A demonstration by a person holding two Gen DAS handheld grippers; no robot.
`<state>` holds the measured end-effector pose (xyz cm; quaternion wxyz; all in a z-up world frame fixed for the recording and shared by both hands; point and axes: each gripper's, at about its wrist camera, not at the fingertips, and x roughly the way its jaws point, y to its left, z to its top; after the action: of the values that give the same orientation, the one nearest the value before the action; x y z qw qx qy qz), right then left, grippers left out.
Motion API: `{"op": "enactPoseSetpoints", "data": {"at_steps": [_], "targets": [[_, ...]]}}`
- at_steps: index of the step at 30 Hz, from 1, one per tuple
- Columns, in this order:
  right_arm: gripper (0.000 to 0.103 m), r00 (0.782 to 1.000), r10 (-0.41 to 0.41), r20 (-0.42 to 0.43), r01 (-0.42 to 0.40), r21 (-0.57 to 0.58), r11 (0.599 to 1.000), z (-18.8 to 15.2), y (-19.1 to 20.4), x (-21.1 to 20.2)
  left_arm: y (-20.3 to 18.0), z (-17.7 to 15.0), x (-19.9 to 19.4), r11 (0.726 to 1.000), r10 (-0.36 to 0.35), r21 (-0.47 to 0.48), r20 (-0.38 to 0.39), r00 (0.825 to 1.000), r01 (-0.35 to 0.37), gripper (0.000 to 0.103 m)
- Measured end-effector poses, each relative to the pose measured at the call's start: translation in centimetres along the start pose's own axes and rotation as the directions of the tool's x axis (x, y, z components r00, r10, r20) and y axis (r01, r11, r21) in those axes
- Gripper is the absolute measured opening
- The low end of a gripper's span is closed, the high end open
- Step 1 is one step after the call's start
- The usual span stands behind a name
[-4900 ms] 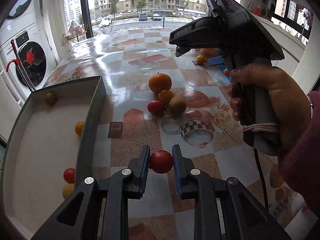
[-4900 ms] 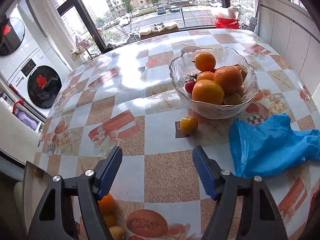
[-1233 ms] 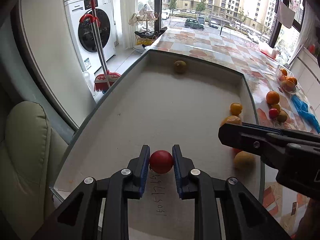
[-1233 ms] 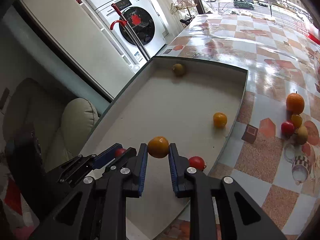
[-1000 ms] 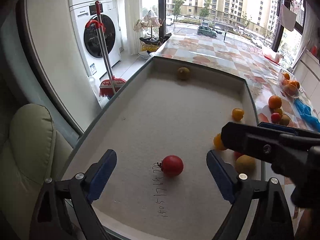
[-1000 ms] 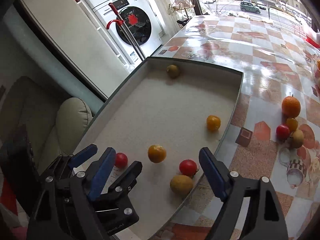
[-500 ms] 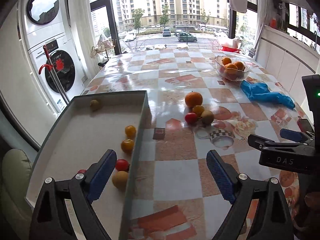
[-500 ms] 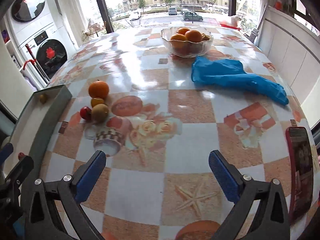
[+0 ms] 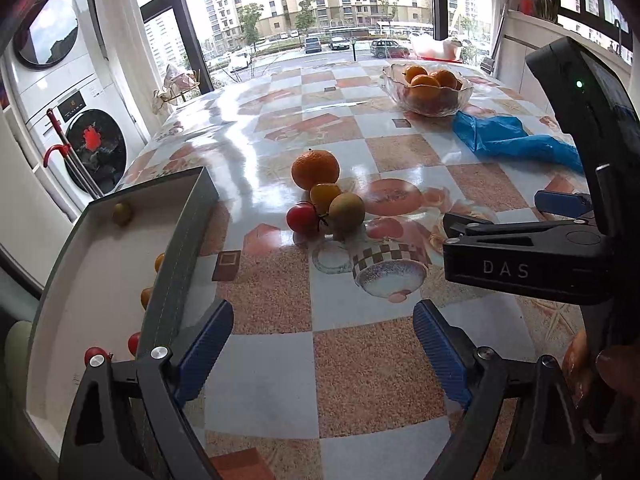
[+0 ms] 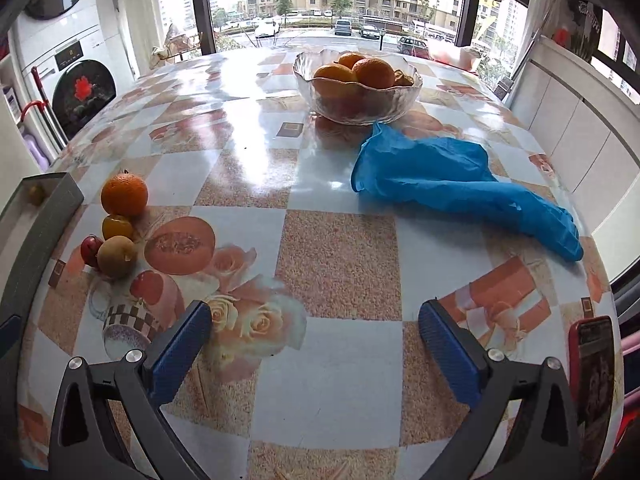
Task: Organize fruits
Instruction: 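Move both open tools back over the remaining table fruits, then grasp another red tomato with the left tool while the right tool grasps a brown fruit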
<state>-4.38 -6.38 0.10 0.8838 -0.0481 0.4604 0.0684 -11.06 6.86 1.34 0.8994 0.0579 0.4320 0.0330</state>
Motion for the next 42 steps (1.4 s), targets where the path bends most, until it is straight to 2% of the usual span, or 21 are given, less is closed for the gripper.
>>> {"op": "enactPoseSetpoints", "data": {"at_steps": [4, 11, 17, 18, 20, 42], "targets": [[0.103, 1.0, 0.001, 0.001, -0.001, 0.0, 1.0, 0.0, 0.0, 0.0, 0.4, -0.4, 0.9, 1.0, 0.006, -0.012, -0.026, 1.0, -0.006, 0.092], [0.103, 1.0, 0.001, 0.001, -0.001, 0.0, 1.0, 0.0, 0.0, 0.0, 1.3, -0.2, 1.6, 0.998, -0.027, -0.053, -0.032, 0.999, 0.025, 0.092], [0.103, 1.0, 0.001, 0.001, -0.001, 0.0, 1.0, 0.0, 0.0, 0.1, 3.2, 0.3, 2.7, 0.992, -0.04, -0.122, -0.054, 0.998, 0.033, 0.094], [0.103, 1.0, 0.001, 0.001, -0.001, 0.0, 1.0, 0.0, 0.0, 0.1, 3.3, 0.3, 2.8, 0.992, -0.026, -0.123, -0.056, 0.998, 0.019, 0.099], [0.103, 1.0, 0.001, 0.001, -0.001, 0.0, 1.0, 0.0, 0.0, 0.1, 3.2, 0.2, 2.9, 0.993, -0.009, -0.119, -0.051, 0.999, 0.003, 0.102], [0.103, 1.0, 0.002, 0.002, -0.002, -0.001, 1.0, 0.0, 0.0, 0.1, 3.1, 0.2, 2.8, 0.993, -0.008, -0.119, -0.047, 0.999, 0.002, 0.102]]}}
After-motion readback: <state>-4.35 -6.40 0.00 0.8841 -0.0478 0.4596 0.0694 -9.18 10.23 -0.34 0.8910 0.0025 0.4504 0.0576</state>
